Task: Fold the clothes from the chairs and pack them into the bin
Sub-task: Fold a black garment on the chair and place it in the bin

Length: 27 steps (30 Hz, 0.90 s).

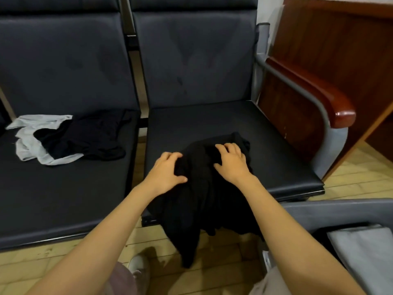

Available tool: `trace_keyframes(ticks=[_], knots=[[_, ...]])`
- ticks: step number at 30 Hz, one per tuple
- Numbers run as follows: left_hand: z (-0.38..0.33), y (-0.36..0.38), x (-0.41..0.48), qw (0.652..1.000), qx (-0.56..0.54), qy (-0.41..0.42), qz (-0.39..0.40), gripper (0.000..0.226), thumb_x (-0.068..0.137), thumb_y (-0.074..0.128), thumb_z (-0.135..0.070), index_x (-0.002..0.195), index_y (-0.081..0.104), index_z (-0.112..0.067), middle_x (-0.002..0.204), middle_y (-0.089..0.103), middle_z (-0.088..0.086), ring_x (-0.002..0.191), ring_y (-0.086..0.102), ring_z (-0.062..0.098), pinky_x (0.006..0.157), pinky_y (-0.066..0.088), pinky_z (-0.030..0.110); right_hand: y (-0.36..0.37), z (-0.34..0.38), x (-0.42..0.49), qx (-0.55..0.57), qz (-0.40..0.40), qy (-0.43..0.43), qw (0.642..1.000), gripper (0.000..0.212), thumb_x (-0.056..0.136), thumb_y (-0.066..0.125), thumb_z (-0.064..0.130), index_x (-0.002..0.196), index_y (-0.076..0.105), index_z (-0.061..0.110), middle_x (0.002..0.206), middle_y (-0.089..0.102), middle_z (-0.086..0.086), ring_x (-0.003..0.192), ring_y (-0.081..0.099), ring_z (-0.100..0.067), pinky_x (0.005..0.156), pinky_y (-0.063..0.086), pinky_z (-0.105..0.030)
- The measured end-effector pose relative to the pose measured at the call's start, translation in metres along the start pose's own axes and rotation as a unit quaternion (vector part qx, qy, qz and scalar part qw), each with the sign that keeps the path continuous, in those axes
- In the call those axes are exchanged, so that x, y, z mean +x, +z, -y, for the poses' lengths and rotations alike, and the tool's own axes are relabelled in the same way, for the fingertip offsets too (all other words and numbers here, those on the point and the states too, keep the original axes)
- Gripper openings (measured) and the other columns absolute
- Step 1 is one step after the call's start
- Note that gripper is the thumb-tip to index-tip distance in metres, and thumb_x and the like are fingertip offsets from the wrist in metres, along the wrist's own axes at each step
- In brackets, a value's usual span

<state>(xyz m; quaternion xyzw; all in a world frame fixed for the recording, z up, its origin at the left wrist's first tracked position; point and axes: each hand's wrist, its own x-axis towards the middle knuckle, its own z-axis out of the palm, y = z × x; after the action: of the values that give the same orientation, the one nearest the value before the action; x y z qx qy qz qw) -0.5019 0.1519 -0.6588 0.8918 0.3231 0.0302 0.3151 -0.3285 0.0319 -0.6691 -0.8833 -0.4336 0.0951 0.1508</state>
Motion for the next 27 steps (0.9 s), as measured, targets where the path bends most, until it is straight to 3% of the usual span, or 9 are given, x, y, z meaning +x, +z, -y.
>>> trace_keyframes(ticks=[4, 8, 10, 12, 14, 16, 18, 22, 27], knots=[[0.010, 0.010, 0.004, 0.977, 0.182, -0.043, -0.100, 0.052, 0.092, 0.061, -0.030, 0.137, 0.040, -0.015, 0.138, 0.038, 0.010, 0.126, 0.039, 0.029, 0.101, 0.038, 0.040, -0.009, -0.011, -0.005, -0.046, -0.071, 0.072, 0.994, 0.071, 0.087, 0.066, 0.040, 0.144, 0.031, 0.016, 0.151, 0.021, -0.014, 0.142, 0.011, -0.034, 0.113, 0.021, -0.045], [0.014, 0.003, 0.003, 0.945, 0.205, -0.037, -0.252, 0.036, 0.088, 0.062, -0.006, 0.121, 0.046, -0.007, 0.119, 0.043, 0.016, 0.101, 0.049, 0.033, 0.080, 0.041, 0.037, -0.028, -0.021, -0.015, 0.012, 0.014, 0.139, 0.990, 0.088, 0.077, 0.074, 0.050, 0.144, 0.030, 0.014, 0.146, 0.027, -0.015, 0.136, 0.023, -0.034, 0.107, 0.035, -0.046], [0.004, 0.006, 0.000, 0.963, 0.141, 0.017, -0.227, 0.026, 0.089, 0.056, -0.002, 0.113, 0.048, -0.008, 0.110, 0.046, 0.012, 0.089, 0.054, 0.031, 0.067, 0.041, 0.036, -0.039, -0.026, -0.021, 0.036, 0.097, 0.171, 0.980, 0.097, 0.072, 0.080, 0.044, 0.146, 0.025, 0.012, 0.146, 0.030, -0.013, 0.133, 0.035, -0.034, 0.103, 0.042, -0.046], [-0.014, 0.011, -0.010, 0.981, 0.104, 0.046, -0.160, 0.015, 0.094, 0.057, -0.025, 0.101, 0.050, -0.013, 0.099, 0.051, 0.003, 0.087, 0.057, 0.025, 0.070, 0.044, 0.035, -0.046, -0.029, -0.026, 0.032, 0.156, 0.189, 0.969, 0.095, 0.073, 0.081, 0.040, 0.144, 0.027, 0.008, 0.141, 0.039, -0.013, 0.119, 0.051, -0.030, 0.094, 0.051, -0.042], [-0.026, 0.012, -0.023, 0.995, 0.088, 0.034, -0.042, 0.039, 0.086, 0.059, -0.055, 0.095, 0.051, -0.018, 0.096, 0.053, -0.003, 0.089, 0.055, 0.018, 0.075, 0.046, 0.034, -0.047, -0.029, -0.029, 0.052, 0.165, 0.203, 0.964, 0.079, 0.078, 0.079, 0.034, 0.137, 0.034, 0.006, 0.131, 0.046, -0.013, 0.102, 0.059, -0.026, 0.084, 0.056, -0.036], [-0.029, 0.014, -0.036, 0.983, 0.166, 0.044, 0.064, 0.057, 0.073, 0.064, -0.069, 0.102, 0.050, -0.023, 0.109, 0.047, -0.007, 0.101, 0.047, 0.015, 0.078, 0.042, 0.032, -0.044, -0.027, -0.028, 0.080, 0.152, 0.204, 0.964, 0.053, 0.086, 0.072, 0.023, 0.127, 0.045, 0.004, 0.119, 0.054, -0.016, 0.093, 0.066, -0.028, 0.080, 0.058, -0.037], [-0.021, 0.019, -0.042, 0.960, 0.248, 0.061, 0.116, 0.068, 0.073, 0.071, -0.059, 0.122, 0.043, -0.023, 0.132, 0.036, -0.004, 0.122, 0.037, 0.018, 0.091, 0.039, 0.034, -0.037, -0.024, -0.025, 0.061, 0.085, 0.172, 0.980, 0.032, 0.092, 0.062, 0.014, 0.121, 0.050, 0.004, 0.119, 0.056, -0.018, 0.096, 0.066, -0.033, 0.084, 0.055, -0.040], [-0.004, 0.017, -0.028, 0.974, 0.184, 0.056, 0.117, 0.069, 0.093, 0.055, -0.045, 0.149, 0.026, -0.018, 0.161, -0.001, -0.001, 0.147, 0.008, 0.023, 0.119, 0.012, 0.039, -0.025, -0.023, -0.023, 0.108, -0.088, 0.052, 0.989, 0.043, 0.094, 0.054, 0.008, 0.135, 0.039, 0.009, 0.135, 0.043, -0.016, 0.116, 0.050, -0.036, 0.092, 0.041, -0.040], [0.023, 0.002, -0.013, 0.989, 0.149, 0.025, 0.007, 0.056, 0.095, 0.058, -0.029, 0.145, 0.037, -0.014, 0.160, 0.008, 0.006, 0.144, 0.020, 0.029, 0.116, 0.023, 0.041, -0.027, -0.024, -0.024, 0.067, 0.040, 0.070, 0.994, 0.067, 0.086, 0.070, 0.031, 0.140, 0.035, 0.014, 0.140, 0.036, -0.012, 0.129, 0.039, -0.033, 0.101, 0.041, -0.042]])
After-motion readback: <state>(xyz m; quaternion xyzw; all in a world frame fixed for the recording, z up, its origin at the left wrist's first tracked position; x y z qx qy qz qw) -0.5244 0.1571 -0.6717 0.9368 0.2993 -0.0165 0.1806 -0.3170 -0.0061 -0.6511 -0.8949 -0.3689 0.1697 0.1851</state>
